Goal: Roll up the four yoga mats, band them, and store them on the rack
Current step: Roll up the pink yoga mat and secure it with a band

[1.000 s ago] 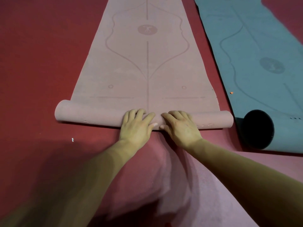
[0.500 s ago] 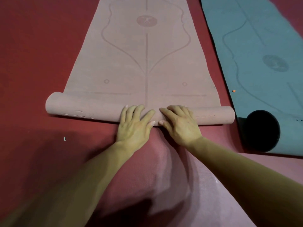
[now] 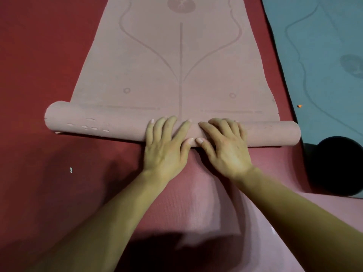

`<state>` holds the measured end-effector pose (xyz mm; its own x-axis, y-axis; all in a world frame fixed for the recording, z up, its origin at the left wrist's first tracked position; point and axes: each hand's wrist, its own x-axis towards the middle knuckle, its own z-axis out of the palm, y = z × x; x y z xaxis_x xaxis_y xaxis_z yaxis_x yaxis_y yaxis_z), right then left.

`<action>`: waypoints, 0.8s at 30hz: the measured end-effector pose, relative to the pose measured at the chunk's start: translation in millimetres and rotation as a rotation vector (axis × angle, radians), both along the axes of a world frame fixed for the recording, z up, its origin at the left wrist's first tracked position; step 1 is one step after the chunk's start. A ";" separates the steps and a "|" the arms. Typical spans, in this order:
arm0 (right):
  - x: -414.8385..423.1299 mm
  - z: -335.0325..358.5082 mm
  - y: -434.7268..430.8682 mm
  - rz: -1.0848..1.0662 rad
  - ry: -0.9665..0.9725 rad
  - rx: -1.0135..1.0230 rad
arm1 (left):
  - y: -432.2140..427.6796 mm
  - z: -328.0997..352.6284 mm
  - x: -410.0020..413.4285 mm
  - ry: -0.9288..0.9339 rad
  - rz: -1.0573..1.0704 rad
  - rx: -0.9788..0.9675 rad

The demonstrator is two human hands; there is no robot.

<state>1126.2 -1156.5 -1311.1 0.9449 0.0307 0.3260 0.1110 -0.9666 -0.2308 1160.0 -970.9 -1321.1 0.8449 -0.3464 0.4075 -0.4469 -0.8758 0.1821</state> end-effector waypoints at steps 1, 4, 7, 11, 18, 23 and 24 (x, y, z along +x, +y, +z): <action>1.8 -0.2 -0.3 0.002 -0.007 -0.010 | -0.2 -1.5 -0.5 -0.009 -0.002 0.008; 8.5 3.8 0.2 0.006 -0.002 -0.019 | -3.7 -1.5 5.9 -0.009 0.017 0.032; 14.5 8.9 -1.9 0.010 0.057 -0.012 | -6.4 3.1 13.8 0.003 0.033 0.035; 12.4 14.7 -5.5 0.033 0.117 -0.049 | -7.8 11.7 19.9 0.045 0.037 0.037; 29.6 23.7 -19.8 0.096 0.246 -0.040 | -23.8 40.3 25.7 0.263 0.111 0.149; 42.4 31.4 -22.3 0.125 0.311 -0.035 | -15.6 66.8 28.2 0.344 0.024 0.244; 44.2 31.7 -22.7 0.127 0.314 -0.030 | -9.9 67.3 28.6 0.339 -0.012 0.262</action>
<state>1170.4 -1179.2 -1279.4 0.9871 0.1593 0.0170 0.1586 -0.9567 -0.2443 1188.7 -980.8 -1253.8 0.9114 -0.4116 0.0041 -0.4102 -0.9073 0.0921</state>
